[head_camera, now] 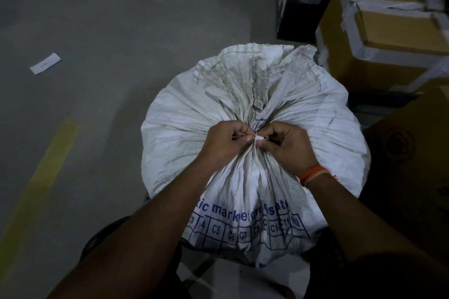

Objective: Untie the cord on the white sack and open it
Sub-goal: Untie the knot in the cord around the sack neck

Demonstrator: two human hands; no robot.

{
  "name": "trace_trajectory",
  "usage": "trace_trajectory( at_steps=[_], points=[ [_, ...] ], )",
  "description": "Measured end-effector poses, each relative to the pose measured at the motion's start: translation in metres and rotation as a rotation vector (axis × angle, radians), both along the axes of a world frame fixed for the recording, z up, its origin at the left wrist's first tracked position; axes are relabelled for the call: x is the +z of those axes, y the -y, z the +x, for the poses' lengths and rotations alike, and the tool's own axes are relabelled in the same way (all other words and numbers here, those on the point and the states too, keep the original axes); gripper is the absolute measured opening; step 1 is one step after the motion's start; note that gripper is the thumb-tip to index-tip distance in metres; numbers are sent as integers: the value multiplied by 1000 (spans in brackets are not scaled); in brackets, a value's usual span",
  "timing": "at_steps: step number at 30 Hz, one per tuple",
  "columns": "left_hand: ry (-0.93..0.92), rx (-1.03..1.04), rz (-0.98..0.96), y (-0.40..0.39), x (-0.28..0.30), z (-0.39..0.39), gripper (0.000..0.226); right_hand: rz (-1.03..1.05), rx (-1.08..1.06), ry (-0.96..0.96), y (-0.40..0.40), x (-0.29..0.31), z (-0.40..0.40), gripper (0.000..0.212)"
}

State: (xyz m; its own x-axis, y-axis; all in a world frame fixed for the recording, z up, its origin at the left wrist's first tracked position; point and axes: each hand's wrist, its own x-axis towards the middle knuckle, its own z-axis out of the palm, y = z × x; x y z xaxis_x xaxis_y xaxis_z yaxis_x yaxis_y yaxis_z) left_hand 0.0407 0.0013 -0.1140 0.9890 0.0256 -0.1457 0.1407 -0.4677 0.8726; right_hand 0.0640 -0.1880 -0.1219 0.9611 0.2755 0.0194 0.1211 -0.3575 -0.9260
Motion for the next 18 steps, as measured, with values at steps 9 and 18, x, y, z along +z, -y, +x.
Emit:
trace_trajectory(
  at_steps=[9, 18],
  points=[
    [31, -71, 135, -11, 3, 3, 3, -12, -17, -3, 1, -1, 0, 19],
    [-16, -7, 26, -3, -1, 1, 8, 5, -23, -3, 1, -1, 2, 18]
  ],
)
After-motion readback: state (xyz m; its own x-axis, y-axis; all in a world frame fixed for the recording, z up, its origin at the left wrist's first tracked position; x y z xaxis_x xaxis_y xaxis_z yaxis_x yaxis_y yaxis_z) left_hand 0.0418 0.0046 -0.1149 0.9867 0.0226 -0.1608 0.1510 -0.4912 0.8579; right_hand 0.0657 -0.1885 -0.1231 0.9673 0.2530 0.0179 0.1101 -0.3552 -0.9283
